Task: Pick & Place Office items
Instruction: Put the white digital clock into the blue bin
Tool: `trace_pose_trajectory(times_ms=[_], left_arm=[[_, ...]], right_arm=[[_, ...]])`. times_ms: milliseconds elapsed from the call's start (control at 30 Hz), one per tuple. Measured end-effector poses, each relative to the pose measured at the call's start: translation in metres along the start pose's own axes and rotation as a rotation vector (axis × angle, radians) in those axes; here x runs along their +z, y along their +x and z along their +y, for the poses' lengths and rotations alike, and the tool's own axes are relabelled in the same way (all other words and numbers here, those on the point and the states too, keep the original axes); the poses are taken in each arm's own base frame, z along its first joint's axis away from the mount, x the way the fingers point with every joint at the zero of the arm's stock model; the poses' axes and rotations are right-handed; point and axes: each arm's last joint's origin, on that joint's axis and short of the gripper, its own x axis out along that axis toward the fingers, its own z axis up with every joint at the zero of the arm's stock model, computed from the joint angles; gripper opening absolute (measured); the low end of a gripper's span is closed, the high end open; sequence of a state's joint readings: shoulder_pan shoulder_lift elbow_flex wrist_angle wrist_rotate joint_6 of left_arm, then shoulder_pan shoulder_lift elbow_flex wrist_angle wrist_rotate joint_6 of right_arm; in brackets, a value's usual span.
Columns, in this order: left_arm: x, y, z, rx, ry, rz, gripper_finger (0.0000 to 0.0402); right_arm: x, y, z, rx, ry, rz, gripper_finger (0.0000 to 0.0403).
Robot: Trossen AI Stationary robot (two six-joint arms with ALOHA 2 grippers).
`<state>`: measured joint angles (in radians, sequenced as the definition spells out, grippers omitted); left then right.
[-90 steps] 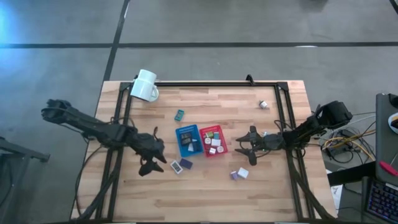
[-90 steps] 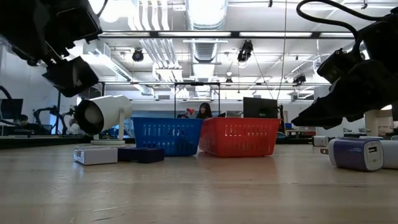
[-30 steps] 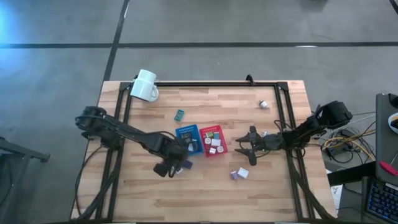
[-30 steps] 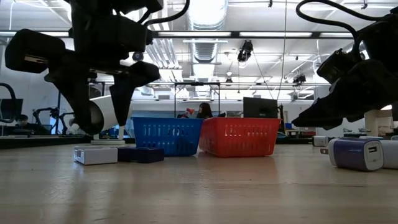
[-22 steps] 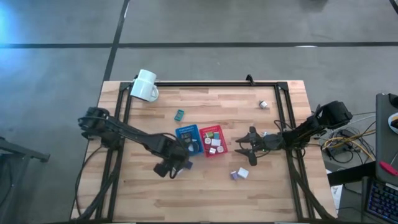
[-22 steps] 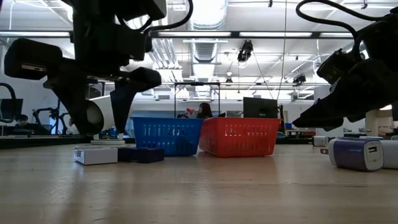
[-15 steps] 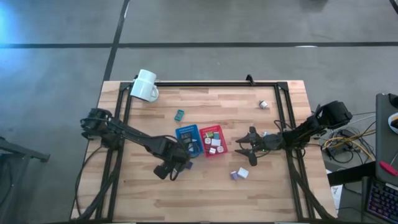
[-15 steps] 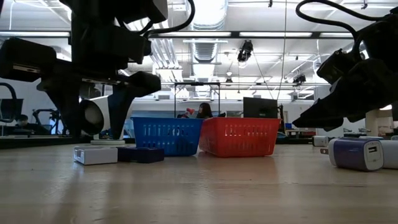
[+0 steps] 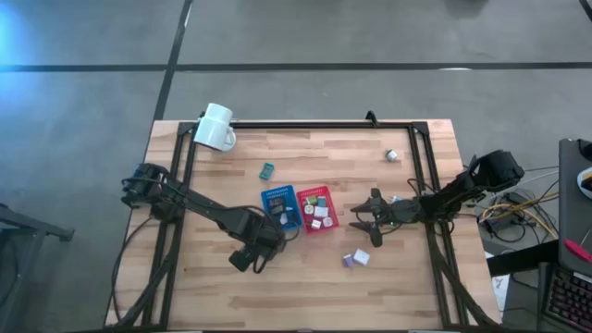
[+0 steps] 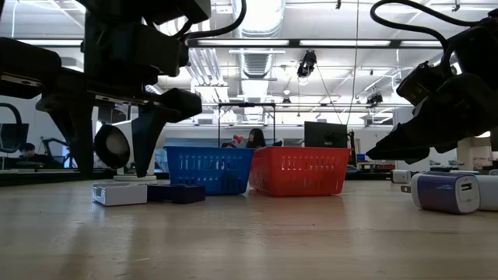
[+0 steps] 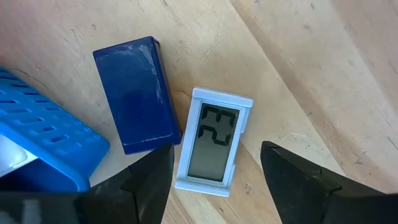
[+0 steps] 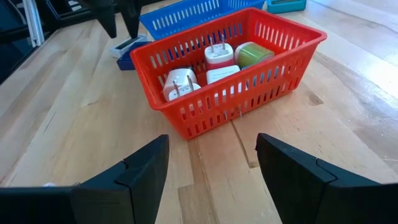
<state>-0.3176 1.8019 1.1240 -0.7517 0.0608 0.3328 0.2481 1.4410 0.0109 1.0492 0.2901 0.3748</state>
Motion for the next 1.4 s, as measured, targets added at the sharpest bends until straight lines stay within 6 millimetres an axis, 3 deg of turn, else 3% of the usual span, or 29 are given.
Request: trace_pose_trajectory(times_ms=[933, 1400], left_arm=[[-0.016, 0.023, -0.007, -0.026, -0.071, 0.011, 0.0243], [-0.015, 0.025, -0.012, -0.035, -0.118, -0.007, 0.0243]], right_arm=[[0.0, 0.0, 0.0, 0.001, 0.001, -0.002, 0.0235], [0.0, 0.0, 0.0, 0.003, 0.001, -0.002, 0.0235]])
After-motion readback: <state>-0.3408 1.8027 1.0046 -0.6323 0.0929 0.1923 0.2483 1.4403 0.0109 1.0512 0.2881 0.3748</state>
